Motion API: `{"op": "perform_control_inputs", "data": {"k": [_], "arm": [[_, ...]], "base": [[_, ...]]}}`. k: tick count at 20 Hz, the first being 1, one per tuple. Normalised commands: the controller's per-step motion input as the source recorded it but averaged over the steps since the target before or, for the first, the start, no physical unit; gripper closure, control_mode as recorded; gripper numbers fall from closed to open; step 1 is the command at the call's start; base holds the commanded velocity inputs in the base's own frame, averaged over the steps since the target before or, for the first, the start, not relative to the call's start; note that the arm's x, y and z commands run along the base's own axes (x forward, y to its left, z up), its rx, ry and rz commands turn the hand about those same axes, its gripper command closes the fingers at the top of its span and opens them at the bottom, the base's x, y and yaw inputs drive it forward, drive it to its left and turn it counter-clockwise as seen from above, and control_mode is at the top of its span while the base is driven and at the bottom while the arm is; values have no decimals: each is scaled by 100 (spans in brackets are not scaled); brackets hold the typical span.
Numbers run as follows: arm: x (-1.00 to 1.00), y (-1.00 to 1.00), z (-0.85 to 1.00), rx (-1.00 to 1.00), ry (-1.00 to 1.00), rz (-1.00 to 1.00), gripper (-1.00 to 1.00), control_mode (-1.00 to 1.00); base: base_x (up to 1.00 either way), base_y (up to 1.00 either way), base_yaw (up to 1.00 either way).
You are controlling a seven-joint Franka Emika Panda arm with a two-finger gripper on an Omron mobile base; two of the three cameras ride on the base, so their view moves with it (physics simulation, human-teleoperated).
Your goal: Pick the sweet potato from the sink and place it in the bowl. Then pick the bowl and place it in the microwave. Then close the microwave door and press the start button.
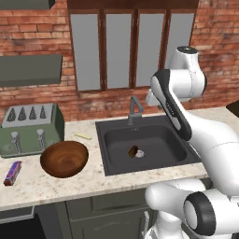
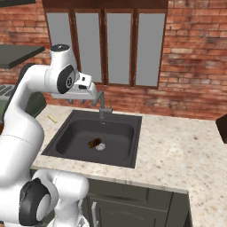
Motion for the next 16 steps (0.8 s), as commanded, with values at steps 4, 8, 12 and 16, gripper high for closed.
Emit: {"op": "perform_control_inputs", "data": {"k": [4,8,12,16], "arm": [[0,0,-1,0,2,0,-100,-100],[-23,3,-37,-1,12,-3,-100,-100],[-48,28,-86,0,1,-17,-100,-100],[-20,32,-84,-1,6,-29,-100,-100]], "base": [[0,0,0],[0,0,0],[0,0,0],[0,0,0]]}}
